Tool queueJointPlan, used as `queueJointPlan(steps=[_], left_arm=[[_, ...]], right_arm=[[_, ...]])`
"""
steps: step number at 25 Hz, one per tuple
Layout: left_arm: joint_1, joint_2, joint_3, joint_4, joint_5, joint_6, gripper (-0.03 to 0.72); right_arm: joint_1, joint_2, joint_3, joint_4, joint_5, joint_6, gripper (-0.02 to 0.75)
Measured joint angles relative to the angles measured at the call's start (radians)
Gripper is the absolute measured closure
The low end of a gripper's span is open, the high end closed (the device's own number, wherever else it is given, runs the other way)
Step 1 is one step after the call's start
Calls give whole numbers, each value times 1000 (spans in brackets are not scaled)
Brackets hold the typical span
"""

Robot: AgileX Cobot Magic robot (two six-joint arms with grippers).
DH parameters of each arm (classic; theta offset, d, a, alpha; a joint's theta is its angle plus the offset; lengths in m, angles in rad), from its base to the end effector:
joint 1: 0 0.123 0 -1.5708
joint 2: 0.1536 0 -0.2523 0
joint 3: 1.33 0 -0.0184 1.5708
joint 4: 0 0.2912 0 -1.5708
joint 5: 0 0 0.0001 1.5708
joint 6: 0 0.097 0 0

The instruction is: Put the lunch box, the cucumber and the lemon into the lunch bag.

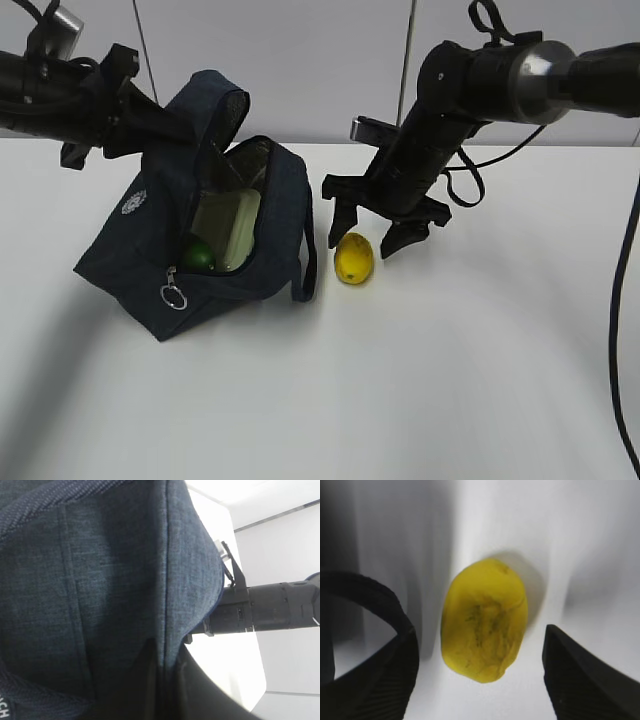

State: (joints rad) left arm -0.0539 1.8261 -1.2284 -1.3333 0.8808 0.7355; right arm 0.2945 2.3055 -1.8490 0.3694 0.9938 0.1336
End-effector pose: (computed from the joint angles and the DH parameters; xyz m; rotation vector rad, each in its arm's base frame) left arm 0.4041 -0.0947 0.1828 -0.0588 2.3488 -1.2538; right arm 0.4660 0.1720 0.1044 0.0146 2.9616 0.5475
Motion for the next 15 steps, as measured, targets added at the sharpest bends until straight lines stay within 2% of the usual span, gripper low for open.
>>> queueJointPlan(steps=[11,15], left_arm=[[0,0,0,8,0,0,685],[0,0,0,8,0,0,685]], right_arm=[[0,0,0,0,-12,0,165],[0,11,0,1,-12,1,195]])
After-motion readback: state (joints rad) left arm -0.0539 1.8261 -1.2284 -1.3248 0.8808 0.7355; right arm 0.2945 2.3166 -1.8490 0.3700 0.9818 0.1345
